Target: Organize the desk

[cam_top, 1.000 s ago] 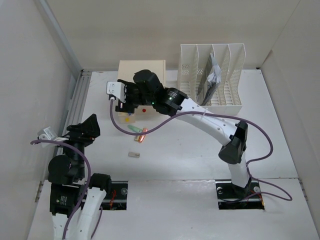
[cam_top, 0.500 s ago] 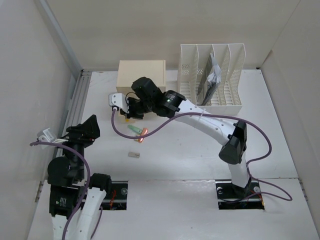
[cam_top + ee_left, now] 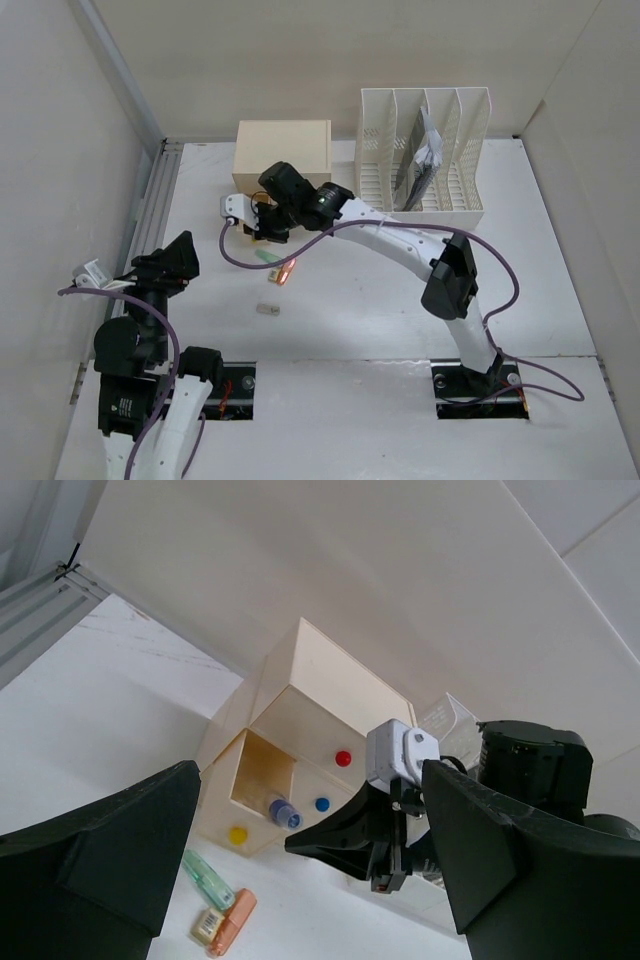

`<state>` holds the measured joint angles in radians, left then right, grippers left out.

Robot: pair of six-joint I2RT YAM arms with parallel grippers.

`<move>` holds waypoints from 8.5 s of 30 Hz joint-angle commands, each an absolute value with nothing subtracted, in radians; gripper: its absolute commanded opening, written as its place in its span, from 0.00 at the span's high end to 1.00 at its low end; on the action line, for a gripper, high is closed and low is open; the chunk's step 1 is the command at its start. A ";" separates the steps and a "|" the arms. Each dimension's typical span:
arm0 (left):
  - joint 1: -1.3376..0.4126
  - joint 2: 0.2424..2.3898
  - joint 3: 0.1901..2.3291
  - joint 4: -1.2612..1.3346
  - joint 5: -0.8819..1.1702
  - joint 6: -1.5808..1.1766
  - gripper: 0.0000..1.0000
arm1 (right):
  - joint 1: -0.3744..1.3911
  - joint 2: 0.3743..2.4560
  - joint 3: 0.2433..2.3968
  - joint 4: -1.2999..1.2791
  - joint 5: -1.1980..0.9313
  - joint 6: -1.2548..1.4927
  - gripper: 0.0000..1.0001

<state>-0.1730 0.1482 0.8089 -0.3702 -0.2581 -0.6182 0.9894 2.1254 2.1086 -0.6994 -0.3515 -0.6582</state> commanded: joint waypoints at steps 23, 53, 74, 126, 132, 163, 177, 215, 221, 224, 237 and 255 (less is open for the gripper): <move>-0.178 0.140 0.788 -0.341 -0.247 -0.627 0.09 | 0.916 2.214 2.233 -0.627 -0.347 -0.621 1.00; -0.178 0.140 0.779 -0.341 -0.229 -0.627 0.09 | 0.925 2.224 2.302 -0.503 -0.721 -0.397 1.00; -0.178 0.130 0.779 -0.341 -0.238 -0.627 0.09 | 0.925 2.319 2.330 -0.423 -0.453 -0.322 1.00; -0.178 0.121 0.779 -0.350 -0.238 -0.627 0.09 | 0.934 2.217 2.221 -0.515 -0.708 -0.428 1.00; -0.178 0.121 0.779 -0.350 -0.238 -0.627 0.09 | 0.934 2.217 2.230 -0.581 -0.761 -0.508 1.00; -0.178 0.121 0.788 -0.359 -0.238 -0.627 0.09 | 0.976 2.339 2.171 -0.315 0.307 -0.505 1.00; -0.178 0.112 0.788 -0.377 -0.247 -0.627 0.09 | 0.976 2.317 2.093 -0.176 0.372 -0.532 1.00; -0.319 1.149 0.437 0.828 0.158 -0.877 0.39 | 0.417 1.361 1.448 -0.215 -0.638 -0.256 0.43; -0.394 1.281 0.457 0.928 -0.026 -0.933 0.43 | 0.408 1.331 1.419 -0.186 -0.680 -0.226 0.44; -0.417 1.357 0.505 0.939 -0.064 -0.954 0.46 | 0.408 1.321 1.407 -0.176 -0.680 -0.225 0.45; -0.456 1.500 0.647 0.937 -0.110 -0.973 0.60 | 0.408 1.282 1.379 -0.167 -0.707 -0.216 0.45; -0.483 1.440 0.591 0.836 -0.160 -0.992 0.65 | 0.408 1.273 1.370 -0.158 -0.698 -0.207 0.46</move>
<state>-0.4732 1.4864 0.5976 0.8333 -0.1368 -0.9867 0.4126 1.3003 1.3727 -0.2207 -0.6811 -0.2195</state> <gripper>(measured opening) 0.359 0.540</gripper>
